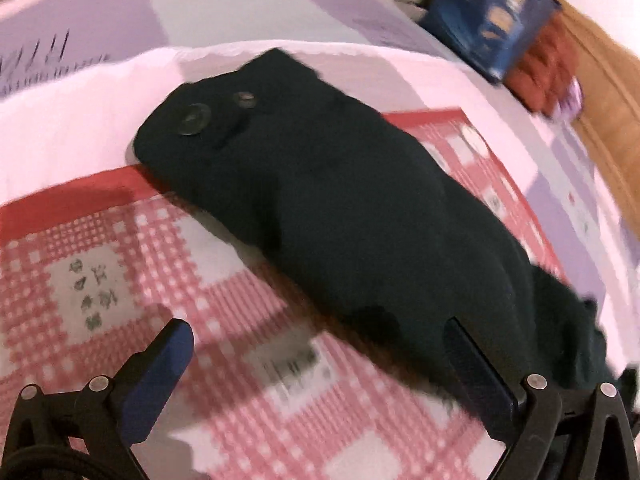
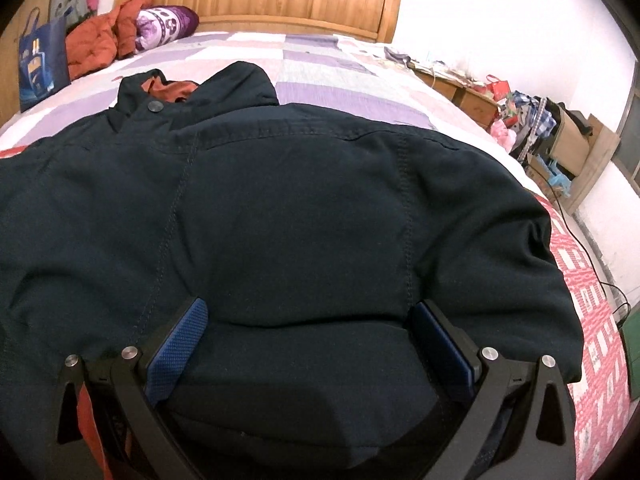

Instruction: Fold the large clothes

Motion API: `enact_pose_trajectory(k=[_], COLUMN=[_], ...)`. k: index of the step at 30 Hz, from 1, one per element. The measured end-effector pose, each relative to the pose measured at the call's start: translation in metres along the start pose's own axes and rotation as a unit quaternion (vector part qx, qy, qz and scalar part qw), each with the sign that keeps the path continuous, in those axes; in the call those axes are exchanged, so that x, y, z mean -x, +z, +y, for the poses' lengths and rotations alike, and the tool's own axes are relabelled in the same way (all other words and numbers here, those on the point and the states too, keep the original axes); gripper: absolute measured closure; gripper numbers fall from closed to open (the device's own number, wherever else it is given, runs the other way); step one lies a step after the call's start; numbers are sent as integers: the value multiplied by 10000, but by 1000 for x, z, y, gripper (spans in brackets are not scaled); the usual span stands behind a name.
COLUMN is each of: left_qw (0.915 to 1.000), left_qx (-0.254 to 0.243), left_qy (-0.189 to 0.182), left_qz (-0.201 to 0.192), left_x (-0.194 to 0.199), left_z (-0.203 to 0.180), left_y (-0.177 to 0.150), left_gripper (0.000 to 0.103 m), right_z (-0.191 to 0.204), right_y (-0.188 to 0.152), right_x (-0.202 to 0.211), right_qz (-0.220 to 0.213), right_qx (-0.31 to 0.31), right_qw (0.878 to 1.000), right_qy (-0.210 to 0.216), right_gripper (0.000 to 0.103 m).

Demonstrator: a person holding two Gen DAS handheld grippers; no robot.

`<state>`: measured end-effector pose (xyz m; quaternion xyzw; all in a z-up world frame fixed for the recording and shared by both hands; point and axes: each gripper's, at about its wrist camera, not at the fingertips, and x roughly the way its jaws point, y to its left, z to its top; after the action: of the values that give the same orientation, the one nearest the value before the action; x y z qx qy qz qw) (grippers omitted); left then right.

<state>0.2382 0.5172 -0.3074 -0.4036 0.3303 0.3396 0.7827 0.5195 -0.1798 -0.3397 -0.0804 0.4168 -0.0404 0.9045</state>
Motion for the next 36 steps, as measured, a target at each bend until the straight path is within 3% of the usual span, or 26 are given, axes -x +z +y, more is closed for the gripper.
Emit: enact_pose_trajectory(k=[3,9,11,12,13,16,20,25,29,33,36], left_qw=[9994,9997,9992,9988,9983,9963,9898,9725,9521,9276,9060], left_qx=[310,-53,-291,-390,-456,-636,-1128,-1857,-2501,-3125,-3532], left_qy=[-87,-233,-262,-296,-369,-534,-587,-948,-1391,-1780,-2169], left_qz=[118,44,55,25,-31,-232,-640,-1040,-1079,-1014,-858], left_x=[-22,-51,-59,-57,-56,-39,-2,51,90,117,131], left_z=[9,-14,-26,-28,-32,-41,-68,-129,-207,-286,-346], left_y=[12,38,44,46,48,50,49,44,21,-29,-90], left_gripper=[1,2,22,53,69,85,87,87,87,87,87], right_z=[0,1,1,1,1,1,1,1,0,0,0], right_y=[0,1,1,1,1,1,1,0,1,2,2], right_x=[-1,-3,-3,-4,-4,-4,-4,-8,-10,-10,-10], right_qz=[8,15,18,17,18,21,24,39,47,48,51], right_qx=[13,20,20,26,29,17,12,-10,-26,-26,-27], right_qw=[10000,10000,10000,10000,10000,10000,10000,10000,10000,10000,10000], right_qy=[-15,-23,-23,-31,-31,-16,-9,35,59,65,66], right_gripper=[0,0,0,0,0,0,0,0,0,0,0])
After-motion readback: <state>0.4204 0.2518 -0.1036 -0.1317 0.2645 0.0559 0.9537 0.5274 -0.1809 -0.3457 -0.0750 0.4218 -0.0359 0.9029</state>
